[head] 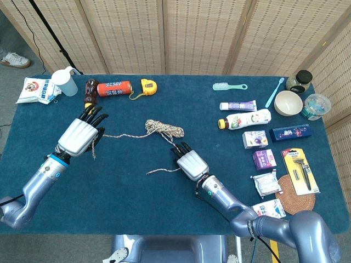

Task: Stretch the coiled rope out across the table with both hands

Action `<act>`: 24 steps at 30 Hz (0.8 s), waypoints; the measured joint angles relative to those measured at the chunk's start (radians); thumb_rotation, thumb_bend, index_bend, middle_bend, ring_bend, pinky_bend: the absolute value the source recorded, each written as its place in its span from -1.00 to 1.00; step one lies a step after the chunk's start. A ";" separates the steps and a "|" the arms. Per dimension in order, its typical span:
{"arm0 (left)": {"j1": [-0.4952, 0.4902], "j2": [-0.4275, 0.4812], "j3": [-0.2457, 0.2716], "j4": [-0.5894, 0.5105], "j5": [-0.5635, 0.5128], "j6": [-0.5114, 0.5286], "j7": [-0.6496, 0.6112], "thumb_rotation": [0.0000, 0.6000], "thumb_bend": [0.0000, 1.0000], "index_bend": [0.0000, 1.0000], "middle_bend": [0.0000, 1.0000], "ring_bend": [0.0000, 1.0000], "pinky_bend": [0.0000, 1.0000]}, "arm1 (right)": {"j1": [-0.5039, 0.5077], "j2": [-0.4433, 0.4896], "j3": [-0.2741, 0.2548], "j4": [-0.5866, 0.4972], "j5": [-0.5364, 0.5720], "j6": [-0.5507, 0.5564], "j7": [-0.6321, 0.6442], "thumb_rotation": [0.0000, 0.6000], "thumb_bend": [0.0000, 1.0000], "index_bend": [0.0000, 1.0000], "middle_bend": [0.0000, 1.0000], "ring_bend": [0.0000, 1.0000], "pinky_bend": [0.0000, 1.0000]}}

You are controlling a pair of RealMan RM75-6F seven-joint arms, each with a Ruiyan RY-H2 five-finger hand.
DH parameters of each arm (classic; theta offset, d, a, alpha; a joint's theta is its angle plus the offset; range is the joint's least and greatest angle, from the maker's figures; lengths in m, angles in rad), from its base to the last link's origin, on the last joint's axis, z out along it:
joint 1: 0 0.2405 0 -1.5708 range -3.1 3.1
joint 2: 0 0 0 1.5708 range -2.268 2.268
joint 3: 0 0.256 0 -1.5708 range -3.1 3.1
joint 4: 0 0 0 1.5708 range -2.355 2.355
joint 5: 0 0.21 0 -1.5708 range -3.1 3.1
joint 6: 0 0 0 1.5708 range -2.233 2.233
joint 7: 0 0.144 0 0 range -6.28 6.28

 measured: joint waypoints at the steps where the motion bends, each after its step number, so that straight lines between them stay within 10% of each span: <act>1: 0.000 0.000 0.000 0.000 0.000 0.000 -0.001 1.00 -0.08 0.53 -0.59 -1.00 -1.00 | 0.000 -0.001 0.000 0.002 0.001 -0.001 0.000 1.00 -0.13 -0.07 -0.76 -0.98 -1.00; 24: 0.005 0.010 0.001 -0.006 0.003 0.008 -0.003 1.00 -0.09 0.53 -0.59 -1.00 -1.00 | -0.006 -0.010 -0.004 0.004 0.002 0.004 0.001 1.00 -0.13 0.11 -0.61 -0.82 -1.00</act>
